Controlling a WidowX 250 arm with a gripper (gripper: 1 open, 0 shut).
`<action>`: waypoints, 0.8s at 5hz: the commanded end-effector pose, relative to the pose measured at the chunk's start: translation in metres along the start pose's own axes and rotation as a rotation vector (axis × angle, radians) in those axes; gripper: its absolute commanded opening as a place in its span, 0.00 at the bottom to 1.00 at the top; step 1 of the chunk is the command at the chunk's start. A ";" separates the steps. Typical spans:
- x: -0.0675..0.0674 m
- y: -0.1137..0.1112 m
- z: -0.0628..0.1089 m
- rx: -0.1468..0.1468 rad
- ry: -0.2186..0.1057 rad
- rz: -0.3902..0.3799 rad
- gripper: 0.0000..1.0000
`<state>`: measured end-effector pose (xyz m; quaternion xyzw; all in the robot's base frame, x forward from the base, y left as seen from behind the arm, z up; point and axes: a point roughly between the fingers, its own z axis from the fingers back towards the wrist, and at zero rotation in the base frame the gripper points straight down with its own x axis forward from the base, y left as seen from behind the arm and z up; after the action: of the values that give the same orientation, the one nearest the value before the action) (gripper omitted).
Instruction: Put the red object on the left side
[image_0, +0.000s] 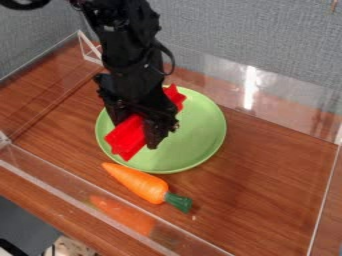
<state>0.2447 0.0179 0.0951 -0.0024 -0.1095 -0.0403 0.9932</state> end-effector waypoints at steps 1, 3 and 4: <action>0.007 0.025 -0.003 0.009 -0.031 0.050 0.00; 0.004 0.062 -0.032 -0.014 -0.048 0.219 0.00; 0.004 0.062 -0.042 -0.008 -0.053 0.343 0.00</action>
<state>0.2603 0.0777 0.0482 -0.0292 -0.1201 0.1272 0.9841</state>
